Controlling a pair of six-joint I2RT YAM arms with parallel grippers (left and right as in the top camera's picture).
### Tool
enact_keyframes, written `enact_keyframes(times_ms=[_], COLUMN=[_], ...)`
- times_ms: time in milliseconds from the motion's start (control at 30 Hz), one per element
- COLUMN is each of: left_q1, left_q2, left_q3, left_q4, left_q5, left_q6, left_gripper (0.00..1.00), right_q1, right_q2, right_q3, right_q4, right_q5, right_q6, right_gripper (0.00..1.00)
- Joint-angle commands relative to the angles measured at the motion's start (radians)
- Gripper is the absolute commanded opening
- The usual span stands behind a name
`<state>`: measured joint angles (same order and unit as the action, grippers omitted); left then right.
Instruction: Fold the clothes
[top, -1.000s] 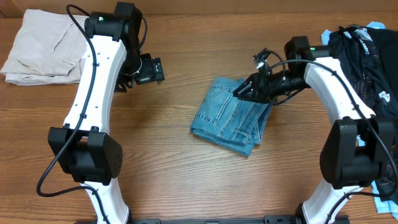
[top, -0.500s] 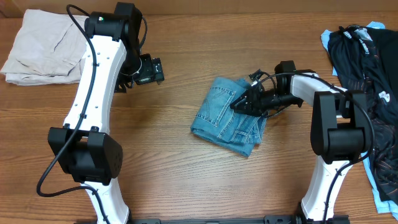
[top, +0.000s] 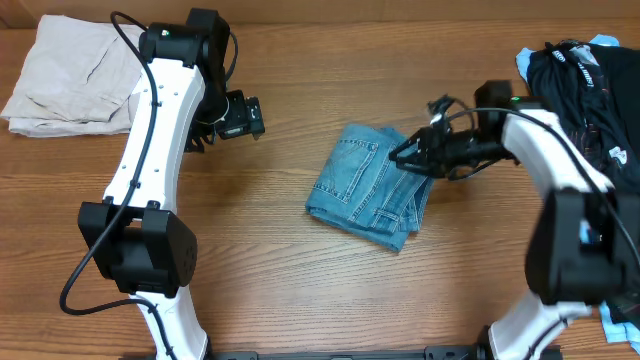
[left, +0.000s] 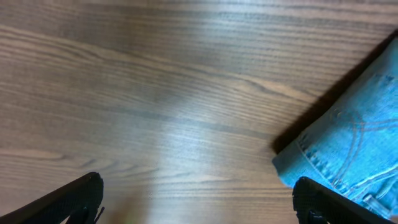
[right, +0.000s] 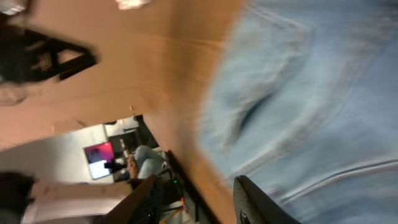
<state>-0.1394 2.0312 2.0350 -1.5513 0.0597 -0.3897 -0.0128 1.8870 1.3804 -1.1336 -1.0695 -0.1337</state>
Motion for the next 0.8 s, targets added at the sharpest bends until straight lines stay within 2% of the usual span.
enact_keyframes(times_ms=[0, 233, 367, 533, 767], left_q1=[0.000, 0.000, 0.000, 0.000, 0.000], left_q2=[0.000, 0.000, 0.000, 0.000, 0.000], left_q3=[-0.005, -0.005, -0.005, -0.005, -0.005], left_q4=[0.018, 0.014, 0.011, 0.005, 0.003], left_q5=[0.037, 0.042, 0.042, 0.041, 0.042], left_q6=[-0.013, -0.014, -0.014, -0.014, -0.014], left_gripper=[1.00, 1.00, 1.00, 1.00, 1.00], right_q1=[0.061, 0.208, 0.262, 0.261, 0.196], right_q2=[-0.069, -0.052, -0.036, 0.002, 0.119], right_q3=[0.024, -0.072, -0.177, -0.320, -0.410], right_q4=[-0.045, 0.027, 0.183, 0.380, 0.393], right_q5=[-0.005, -0.006, -0.005, -0.004, 0.114], right_q6=[-0.047, -0.038, 0.067, 0.169, 0.168], right_gripper=[0.41, 0.40, 0.40, 0.41, 0.40])
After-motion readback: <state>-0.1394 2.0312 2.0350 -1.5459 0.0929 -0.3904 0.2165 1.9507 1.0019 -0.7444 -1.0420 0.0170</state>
